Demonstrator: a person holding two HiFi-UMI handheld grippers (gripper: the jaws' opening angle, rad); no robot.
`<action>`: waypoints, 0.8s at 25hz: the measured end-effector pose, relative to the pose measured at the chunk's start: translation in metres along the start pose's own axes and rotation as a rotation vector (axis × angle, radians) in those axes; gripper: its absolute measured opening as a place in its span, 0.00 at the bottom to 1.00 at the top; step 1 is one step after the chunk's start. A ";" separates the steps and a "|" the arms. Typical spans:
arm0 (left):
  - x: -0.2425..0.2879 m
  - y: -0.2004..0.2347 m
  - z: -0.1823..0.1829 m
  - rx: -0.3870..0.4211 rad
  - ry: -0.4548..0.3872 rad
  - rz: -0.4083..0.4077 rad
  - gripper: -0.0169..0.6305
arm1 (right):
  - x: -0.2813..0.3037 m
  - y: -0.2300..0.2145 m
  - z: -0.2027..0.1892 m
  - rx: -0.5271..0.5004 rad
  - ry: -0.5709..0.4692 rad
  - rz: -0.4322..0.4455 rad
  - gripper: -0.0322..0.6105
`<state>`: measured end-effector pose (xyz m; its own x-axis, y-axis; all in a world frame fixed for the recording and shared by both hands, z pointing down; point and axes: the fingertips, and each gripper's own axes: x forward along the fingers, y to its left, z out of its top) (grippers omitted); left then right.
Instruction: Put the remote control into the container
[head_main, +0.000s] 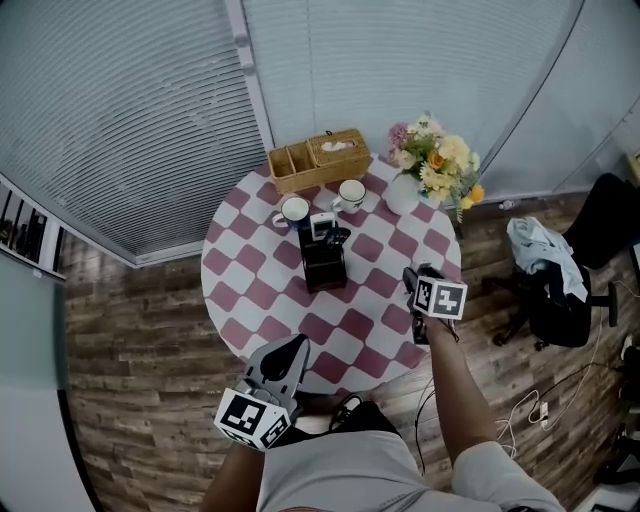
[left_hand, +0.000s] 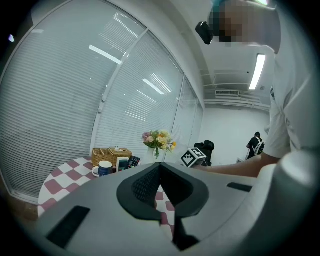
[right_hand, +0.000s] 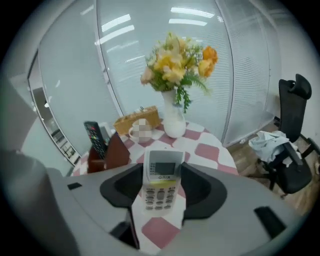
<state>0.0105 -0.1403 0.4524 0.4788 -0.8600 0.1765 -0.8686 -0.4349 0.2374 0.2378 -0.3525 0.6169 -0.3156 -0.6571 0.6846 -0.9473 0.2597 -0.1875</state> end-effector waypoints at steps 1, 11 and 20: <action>-0.001 0.002 0.000 -0.001 0.003 -0.002 0.04 | -0.008 0.013 0.008 0.013 -0.055 0.045 0.43; -0.022 0.046 0.011 -0.010 -0.002 0.018 0.04 | -0.049 0.169 0.061 -0.077 -0.371 0.356 0.43; -0.049 0.104 0.017 -0.039 0.005 0.039 0.04 | -0.007 0.219 0.044 -0.174 -0.428 0.227 0.43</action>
<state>-0.1050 -0.1482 0.4524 0.4457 -0.8745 0.1912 -0.8810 -0.3906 0.2669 0.0298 -0.3219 0.5397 -0.5411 -0.7915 0.2840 -0.8405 0.5195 -0.1536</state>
